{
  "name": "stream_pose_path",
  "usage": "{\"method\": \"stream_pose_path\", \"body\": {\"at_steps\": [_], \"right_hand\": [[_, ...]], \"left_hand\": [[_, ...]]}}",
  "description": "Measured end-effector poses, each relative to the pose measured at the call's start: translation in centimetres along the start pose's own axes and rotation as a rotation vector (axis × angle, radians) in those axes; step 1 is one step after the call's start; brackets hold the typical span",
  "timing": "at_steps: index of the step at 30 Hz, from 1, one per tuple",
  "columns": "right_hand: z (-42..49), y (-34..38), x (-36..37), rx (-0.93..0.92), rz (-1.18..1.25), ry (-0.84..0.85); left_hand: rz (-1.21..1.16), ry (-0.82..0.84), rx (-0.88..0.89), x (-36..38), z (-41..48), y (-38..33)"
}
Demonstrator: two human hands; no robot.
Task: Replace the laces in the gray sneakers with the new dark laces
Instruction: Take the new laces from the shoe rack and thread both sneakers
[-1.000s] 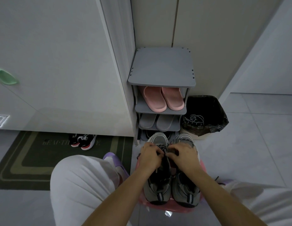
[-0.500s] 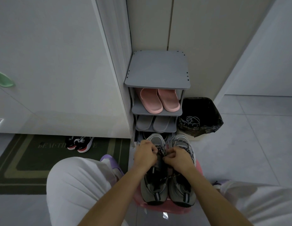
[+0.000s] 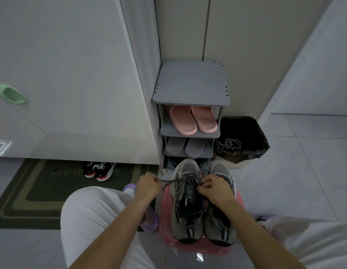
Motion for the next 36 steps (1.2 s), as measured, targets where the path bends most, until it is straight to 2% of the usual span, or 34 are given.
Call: {"method": "stream_pose_path", "body": {"at_steps": [3, 6, 7, 12, 15, 22, 25, 28, 32, 36], "right_hand": [[0.0, 0.0, 0.1, -0.008, -0.011, 0.003], [0.0, 0.1, 0.0, -0.014, -0.022, -0.009], [-0.1, 0.1, 0.0, -0.017, -0.029, -0.010], [-0.3, 0.0, -0.1, -0.018, -0.037, -0.021], [-0.4, 0.0, 0.0, -0.015, -0.041, -0.022], [-0.4, -0.2, -0.2, 0.007, 0.007, -0.029], [-0.4, -0.3, -0.2, 0.004, 0.021, -0.036], [-0.5, -0.3, -0.3, -0.005, 0.010, -0.045], [-0.4, -0.3, -0.2, 0.000, -0.012, -0.038], [-0.4, -0.2, -0.1, -0.009, -0.014, -0.035]], "left_hand": [[0.042, -0.106, 0.252, 1.2, -0.9, -3.6], [0.187, 0.006, 0.470, 4.1, -2.2, -7.0], [0.226, 0.060, 0.462, 5.0, -2.6, -7.5], [0.315, 0.113, 0.404, 6.3, -1.7, -7.4], [0.263, 0.118, 0.384, 6.1, -1.7, -7.1], [0.026, -0.046, 0.411, 3.0, -1.8, -6.5], [-0.021, -0.116, 0.348, 1.0, -1.3, -4.6], [-0.129, -0.151, 0.173, -1.0, -0.4, -1.2], [-0.236, -0.066, 0.018, -2.1, 0.4, 2.0], [-0.126, 0.103, -0.063, -0.4, 0.8, 3.0]]}}
Point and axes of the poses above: each hand's wrist, its own z-axis towards the middle knuckle, its own x-axis out of the palm, y = z × x, the point moved 5 cm from there along z, towards the middle knuckle, and after that the axes turned 3 degrees about y, right-handed, at the moved point
